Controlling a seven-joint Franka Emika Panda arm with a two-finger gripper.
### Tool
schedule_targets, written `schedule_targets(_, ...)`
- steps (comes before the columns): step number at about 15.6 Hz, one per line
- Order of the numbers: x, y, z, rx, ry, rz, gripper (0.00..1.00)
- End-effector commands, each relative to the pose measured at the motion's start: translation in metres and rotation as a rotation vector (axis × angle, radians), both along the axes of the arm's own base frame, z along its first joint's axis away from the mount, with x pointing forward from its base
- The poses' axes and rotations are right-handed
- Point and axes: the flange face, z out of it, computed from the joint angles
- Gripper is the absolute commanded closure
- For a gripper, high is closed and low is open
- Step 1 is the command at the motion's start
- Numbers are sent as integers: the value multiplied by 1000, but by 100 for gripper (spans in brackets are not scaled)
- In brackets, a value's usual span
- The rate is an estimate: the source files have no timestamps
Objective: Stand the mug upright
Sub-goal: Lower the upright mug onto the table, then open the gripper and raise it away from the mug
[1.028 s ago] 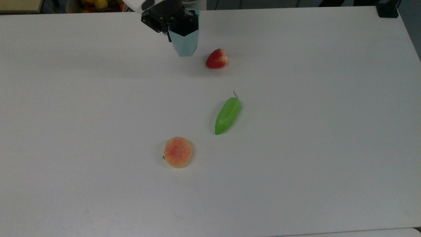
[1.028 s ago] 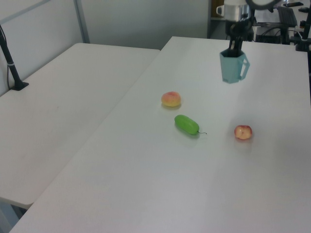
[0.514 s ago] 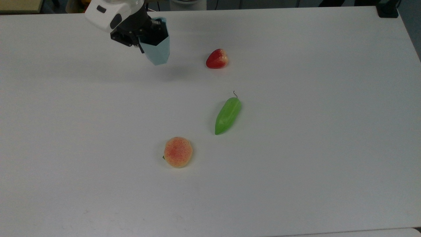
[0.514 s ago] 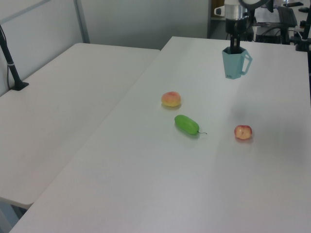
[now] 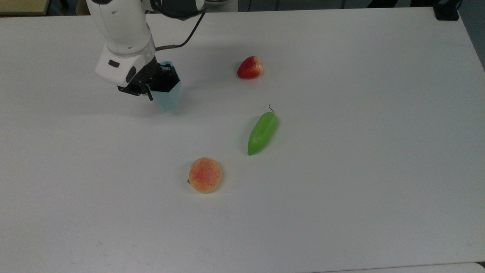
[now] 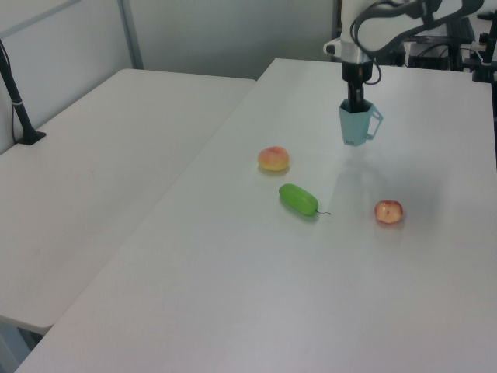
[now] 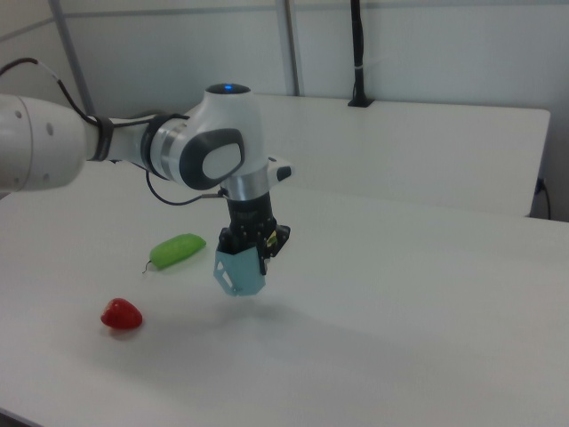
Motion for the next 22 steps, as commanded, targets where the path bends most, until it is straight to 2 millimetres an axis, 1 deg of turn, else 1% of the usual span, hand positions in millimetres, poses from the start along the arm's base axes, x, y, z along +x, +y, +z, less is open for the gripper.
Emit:
schedule_targets(1, 13, 2, -19, 18, -21, 45, 100)
schedule_targets(3, 16, 5, -30, 12, -27, 50, 100)
schedule_targets(4, 17, 6, -32, 10, -31, 52, 100)
schedule_targets(6, 17, 6, -35, 10, -27, 52, 95)
schedule_targets(7, 17, 6, -35, 11, -27, 51, 89)
schedule_targets(9, 17, 7, -35, 11, -27, 48, 76)
schedule_targets(10, 17, 9, -35, 12, -27, 42, 61)
schedule_targets(11, 17, 11, -35, 11, -27, 44, 52)
schedule_targets(12, 17, 12, -35, 11, -25, 38, 39)
schedule_targets(13, 17, 13, -33, 12, -27, 22, 24)
schedule_targets(14, 17, 13, -27, 13, -37, -11, 8)
schedule_targets(15, 18, 15, -20, 15, -46, -41, 0)
schedule_targets(16, 17, 16, -7, 20, -63, -67, 0)
schedule_targets(18, 13, 15, 26, 33, -112, -110, 0)
schedule_targets(19, 8, 15, 48, 44, -137, -136, 0)
schedule_targets(20, 1, 14, 64, 57, -129, -169, 0)
schedule_targets(22, -12, 11, 109, 81, -131, -224, 0)
